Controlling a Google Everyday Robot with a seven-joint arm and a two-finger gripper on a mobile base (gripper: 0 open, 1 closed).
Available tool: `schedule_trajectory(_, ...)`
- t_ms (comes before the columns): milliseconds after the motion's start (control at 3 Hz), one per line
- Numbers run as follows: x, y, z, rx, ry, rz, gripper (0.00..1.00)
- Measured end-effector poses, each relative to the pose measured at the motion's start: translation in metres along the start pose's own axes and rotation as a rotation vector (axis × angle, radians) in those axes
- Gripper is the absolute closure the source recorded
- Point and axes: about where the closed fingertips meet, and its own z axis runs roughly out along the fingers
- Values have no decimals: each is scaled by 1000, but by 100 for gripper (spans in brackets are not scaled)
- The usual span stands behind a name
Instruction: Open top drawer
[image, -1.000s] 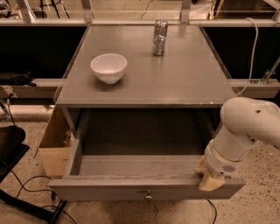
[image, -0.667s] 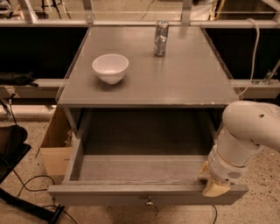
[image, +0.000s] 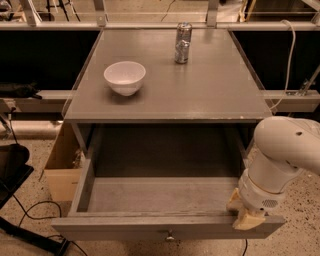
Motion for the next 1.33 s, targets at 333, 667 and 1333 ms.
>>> schedule_trajectory(333, 0, 0, 0, 0, 0, 0, 100)
schedule_trajectory(667, 3, 12, 1, -32, 7, -9, 100)
schedule_trajectory(1333, 3, 12, 1, -32, 7, -9, 86)
